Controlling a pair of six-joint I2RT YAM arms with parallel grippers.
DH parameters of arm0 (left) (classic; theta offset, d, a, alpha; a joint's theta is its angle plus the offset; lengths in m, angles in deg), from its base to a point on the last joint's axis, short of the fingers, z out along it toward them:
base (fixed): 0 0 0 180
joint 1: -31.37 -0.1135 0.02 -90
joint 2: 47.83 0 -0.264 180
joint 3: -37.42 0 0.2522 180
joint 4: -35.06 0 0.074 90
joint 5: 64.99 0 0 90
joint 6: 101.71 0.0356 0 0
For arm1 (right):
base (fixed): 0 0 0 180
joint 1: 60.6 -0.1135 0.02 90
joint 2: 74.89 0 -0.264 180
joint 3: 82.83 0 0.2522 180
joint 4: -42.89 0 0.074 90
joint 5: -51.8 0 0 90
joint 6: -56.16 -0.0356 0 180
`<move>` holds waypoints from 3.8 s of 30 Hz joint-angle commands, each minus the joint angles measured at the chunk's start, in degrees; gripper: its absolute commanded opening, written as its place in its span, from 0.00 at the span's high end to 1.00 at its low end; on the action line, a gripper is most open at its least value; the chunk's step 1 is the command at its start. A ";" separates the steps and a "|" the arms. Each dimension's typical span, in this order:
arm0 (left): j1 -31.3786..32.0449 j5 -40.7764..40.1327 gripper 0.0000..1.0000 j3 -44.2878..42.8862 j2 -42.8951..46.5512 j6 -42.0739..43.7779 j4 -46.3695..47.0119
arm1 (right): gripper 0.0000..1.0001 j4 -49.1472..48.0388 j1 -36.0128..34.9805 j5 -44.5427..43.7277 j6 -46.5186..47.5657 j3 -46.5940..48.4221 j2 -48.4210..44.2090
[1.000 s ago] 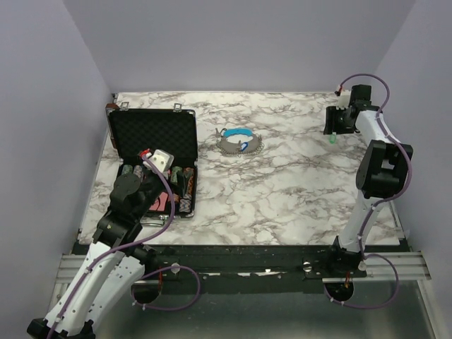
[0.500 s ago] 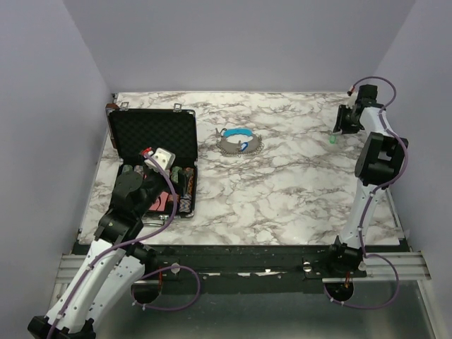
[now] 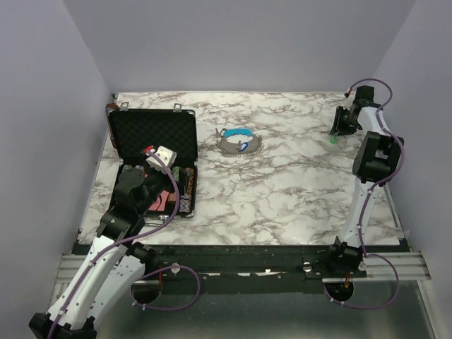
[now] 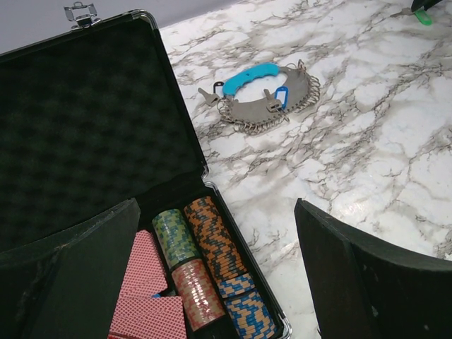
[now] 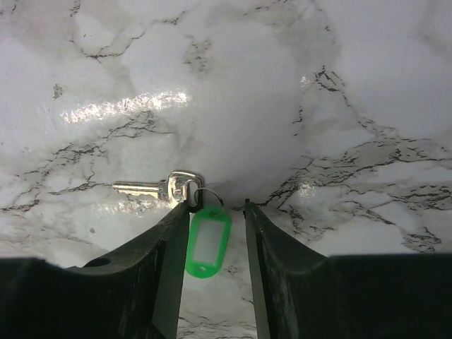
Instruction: Put the keys on the keyring
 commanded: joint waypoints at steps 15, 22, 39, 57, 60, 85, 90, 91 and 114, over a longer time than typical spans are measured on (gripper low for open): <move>-0.98 1.11 0.01 0.30 -0.89 0.72 0.12 | 0.59 2.41 0.07 7.47 -0.76 3.06 3.18; -1.07 1.20 0.01 0.22 -0.97 0.63 0.21 | 0.60 1.88 0.06 7.91 -0.94 2.18 1.86; -1.16 1.37 0.01 0.22 -0.89 0.54 0.12 | 0.73 1.00 0.06 7.47 -1.11 0.60 0.27; -1.25 1.28 0.01 0.30 0.08 0.28 0.21 | 1.00 -3.74 0.15 10.54 1.52 -6.86 -7.53; -1.34 2.07 0.01 0.65 1.48 -0.16 1.26 | 1.00 -7.07 0.15 13.70 3.10 -12.74 -13.33; 23.88 25.11 0.13 7.86 -11.16 -7.98 39.74 | 0.90 43.37 -5.28 60.73 83.17 -44.65 -62.64; 30.12 18.70 0.16 7.34 -18.10 -5.88 45.38 | 0.90 43.37 -13.72 63.19 84.32 -48.62 -67.57; 31.09 17.47 0.16 6.90 -19.77 -5.26 46.16 | 0.90 43.37 -14.26 63.80 84.06 -48.97 -67.75; 34.35 16.83 0.41 -4.70 -50.01 -4.55 64.45 | 0.95 34.58 -17.60 64.07 72.54 -52.49 -64.59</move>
